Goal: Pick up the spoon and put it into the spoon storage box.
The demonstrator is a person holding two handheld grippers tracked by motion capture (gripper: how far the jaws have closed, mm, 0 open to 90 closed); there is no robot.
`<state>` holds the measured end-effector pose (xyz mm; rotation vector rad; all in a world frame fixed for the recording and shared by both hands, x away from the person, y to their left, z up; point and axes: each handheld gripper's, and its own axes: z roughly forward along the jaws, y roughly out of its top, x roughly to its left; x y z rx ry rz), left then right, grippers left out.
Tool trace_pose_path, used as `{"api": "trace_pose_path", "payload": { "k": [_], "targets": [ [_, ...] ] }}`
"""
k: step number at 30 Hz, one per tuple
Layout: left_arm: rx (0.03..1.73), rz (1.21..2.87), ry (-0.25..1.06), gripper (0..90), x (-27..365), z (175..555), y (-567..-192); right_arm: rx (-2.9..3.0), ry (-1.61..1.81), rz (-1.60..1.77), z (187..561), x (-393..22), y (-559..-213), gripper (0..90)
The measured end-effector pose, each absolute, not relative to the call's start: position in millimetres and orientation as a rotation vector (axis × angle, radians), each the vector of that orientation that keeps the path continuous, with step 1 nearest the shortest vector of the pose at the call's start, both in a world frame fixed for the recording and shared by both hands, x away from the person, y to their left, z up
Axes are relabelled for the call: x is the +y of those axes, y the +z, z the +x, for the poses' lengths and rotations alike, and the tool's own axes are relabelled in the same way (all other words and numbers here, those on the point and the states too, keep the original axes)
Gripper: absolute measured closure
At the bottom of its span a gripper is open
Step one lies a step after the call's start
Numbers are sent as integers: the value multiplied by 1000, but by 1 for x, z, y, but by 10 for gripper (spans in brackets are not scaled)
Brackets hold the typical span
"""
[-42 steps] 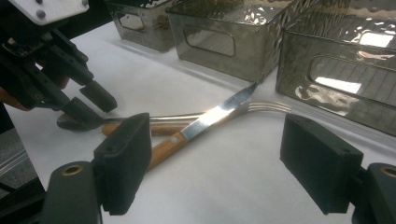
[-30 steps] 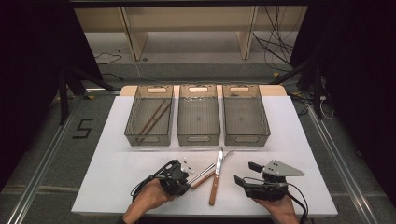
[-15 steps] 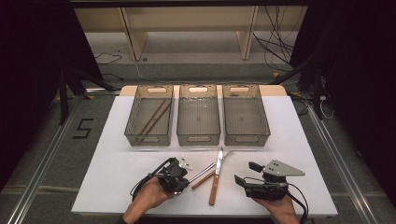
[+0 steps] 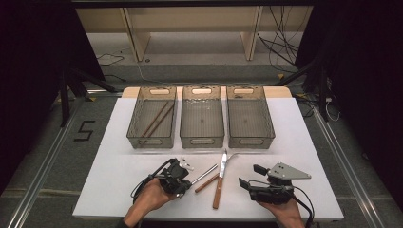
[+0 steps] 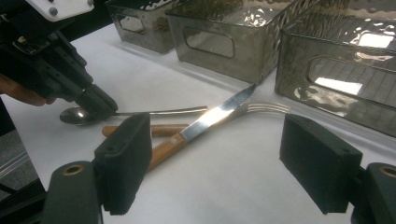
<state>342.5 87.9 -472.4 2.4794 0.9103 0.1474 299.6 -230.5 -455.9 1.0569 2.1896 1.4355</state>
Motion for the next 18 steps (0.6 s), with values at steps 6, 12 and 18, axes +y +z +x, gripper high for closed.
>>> {"api": "trace_pose_path", "payload": {
  "k": [6,12,18],
  "targets": [
    [929,2455,107,852,92,347,-475,2193,1434,1057,299,-230,-456,260],
    [942,2463,124,844,93,348,-475,2194,1433,1057,300,-230,-456,261],
    [940,2498,138,797,88,346,-474,2194,1434,1058,300,-230,-456,261]
  ]
}}
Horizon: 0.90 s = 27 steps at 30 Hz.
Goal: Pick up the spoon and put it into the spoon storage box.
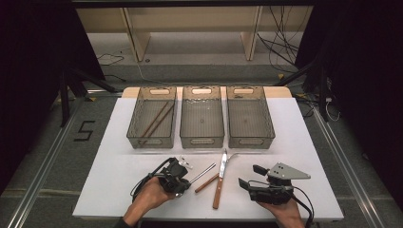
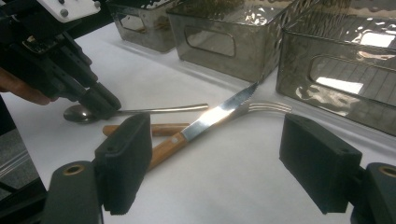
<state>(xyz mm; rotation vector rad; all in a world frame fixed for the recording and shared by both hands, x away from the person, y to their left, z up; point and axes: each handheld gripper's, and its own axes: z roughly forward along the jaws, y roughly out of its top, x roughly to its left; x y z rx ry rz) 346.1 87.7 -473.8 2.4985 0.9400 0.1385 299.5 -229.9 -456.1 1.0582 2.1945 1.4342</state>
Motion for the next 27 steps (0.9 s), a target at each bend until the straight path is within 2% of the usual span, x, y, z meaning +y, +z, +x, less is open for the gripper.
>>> {"api": "trace_pose_path", "payload": {
  "k": [12,21,23,27],
  "targets": [
    [902,2546,227,855,79,341,-472,2195,1432,1055,299,-229,-456,262],
    [892,2506,167,862,87,343,-469,2191,1432,1059,300,-230,-456,262],
    [878,2462,94,880,89,343,-466,2188,1434,1060,300,-230,-456,262],
    [883,2473,109,893,86,342,-465,2194,1430,1060,300,-230,-456,262]
  ]
}}
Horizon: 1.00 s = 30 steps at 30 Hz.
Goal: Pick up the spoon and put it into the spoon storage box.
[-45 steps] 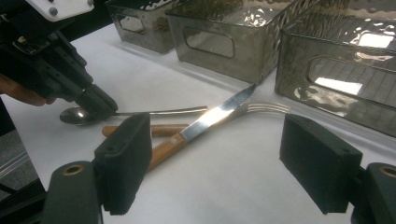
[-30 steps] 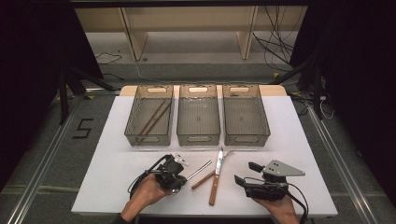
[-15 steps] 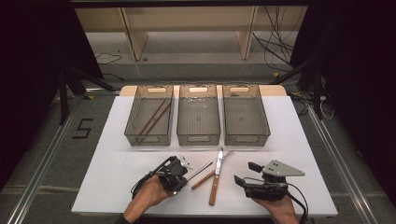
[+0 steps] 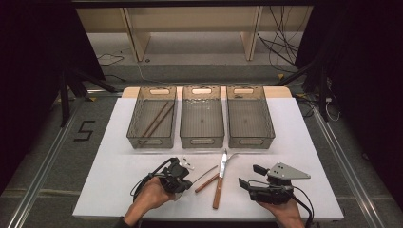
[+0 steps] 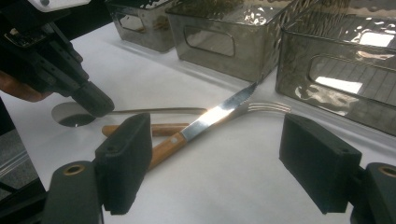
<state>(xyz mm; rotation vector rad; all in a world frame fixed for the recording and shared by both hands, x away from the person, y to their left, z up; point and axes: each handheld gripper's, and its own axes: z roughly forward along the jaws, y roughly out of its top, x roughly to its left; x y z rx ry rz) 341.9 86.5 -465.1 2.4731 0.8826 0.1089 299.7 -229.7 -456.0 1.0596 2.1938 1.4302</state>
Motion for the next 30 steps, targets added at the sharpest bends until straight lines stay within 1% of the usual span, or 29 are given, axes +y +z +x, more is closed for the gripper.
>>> {"api": "trace_pose_path", "payload": {
  "k": [11,17,23,30],
  "targets": [
    [897,2467,90,885,86,343,-467,2193,1430,1059,300,-230,-456,263],
    [856,2495,114,895,85,340,-465,2190,1432,1059,300,-230,-456,263],
    [864,2458,113,896,90,342,-460,2190,1434,1058,299,-230,-456,264],
    [897,2393,128,895,106,349,-444,2191,1433,1061,299,-230,-455,264]
  ]
}}
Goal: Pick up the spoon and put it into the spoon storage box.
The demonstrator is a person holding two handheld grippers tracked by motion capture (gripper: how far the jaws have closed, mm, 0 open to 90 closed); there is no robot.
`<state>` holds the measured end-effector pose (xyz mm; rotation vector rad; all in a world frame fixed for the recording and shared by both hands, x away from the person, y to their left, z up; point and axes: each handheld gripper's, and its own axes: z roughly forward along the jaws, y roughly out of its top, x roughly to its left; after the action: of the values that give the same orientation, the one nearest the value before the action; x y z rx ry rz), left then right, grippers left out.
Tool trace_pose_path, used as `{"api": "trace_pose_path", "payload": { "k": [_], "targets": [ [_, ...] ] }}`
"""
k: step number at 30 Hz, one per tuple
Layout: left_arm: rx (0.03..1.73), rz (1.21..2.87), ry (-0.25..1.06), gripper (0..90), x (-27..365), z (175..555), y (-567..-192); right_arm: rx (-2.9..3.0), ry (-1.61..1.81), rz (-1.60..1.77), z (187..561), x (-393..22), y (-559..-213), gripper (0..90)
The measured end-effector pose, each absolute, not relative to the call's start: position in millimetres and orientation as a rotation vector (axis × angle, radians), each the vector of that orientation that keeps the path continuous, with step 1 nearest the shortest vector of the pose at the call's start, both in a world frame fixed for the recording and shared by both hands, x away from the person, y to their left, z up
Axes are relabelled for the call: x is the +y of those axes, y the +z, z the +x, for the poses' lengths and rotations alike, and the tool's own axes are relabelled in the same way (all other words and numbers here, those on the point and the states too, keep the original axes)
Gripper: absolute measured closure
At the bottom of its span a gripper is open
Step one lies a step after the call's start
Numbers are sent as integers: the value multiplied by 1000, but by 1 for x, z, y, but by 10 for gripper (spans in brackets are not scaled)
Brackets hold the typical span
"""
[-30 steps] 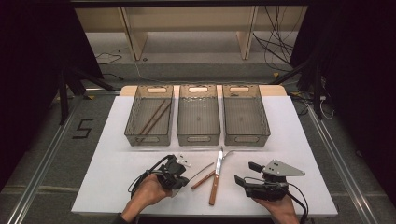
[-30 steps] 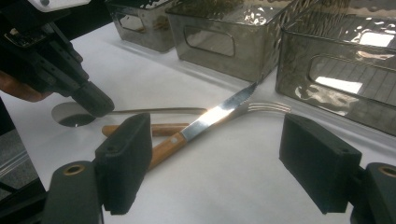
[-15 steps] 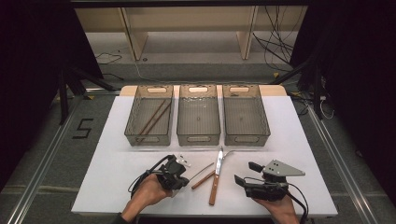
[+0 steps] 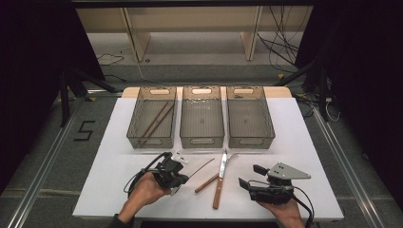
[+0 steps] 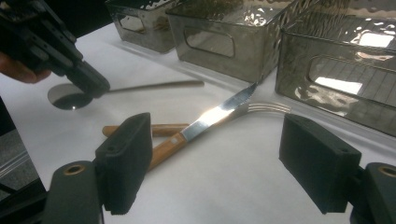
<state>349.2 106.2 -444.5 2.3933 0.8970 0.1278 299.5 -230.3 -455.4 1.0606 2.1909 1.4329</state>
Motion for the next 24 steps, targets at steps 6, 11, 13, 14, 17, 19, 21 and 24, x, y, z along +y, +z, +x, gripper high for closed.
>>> {"api": "trace_pose_path", "payload": {
  "k": [6,11,13,14,17,19,21,24],
  "targets": [
    [902,2341,140,895,119,359,-427,2185,1438,1066,300,-231,-455,264],
    [917,2291,153,895,125,370,-417,2183,1439,1065,300,-232,-455,264],
    [912,2278,149,895,126,374,-413,2180,1442,1069,300,-232,-454,264],
    [912,2273,147,895,126,376,-410,2178,1445,1067,300,-232,-454,264],
    [913,2257,154,895,126,386,-403,2177,1445,1070,300,-232,-454,264],
    [908,2249,161,895,126,393,-397,2178,1445,1070,299,-232,-454,264],
    [915,2234,166,895,126,400,-391,2177,1446,1072,299,-233,-454,264],
    [919,2211,173,895,126,411,-382,2175,1445,1076,299,-233,-454,264]
  ]
}}
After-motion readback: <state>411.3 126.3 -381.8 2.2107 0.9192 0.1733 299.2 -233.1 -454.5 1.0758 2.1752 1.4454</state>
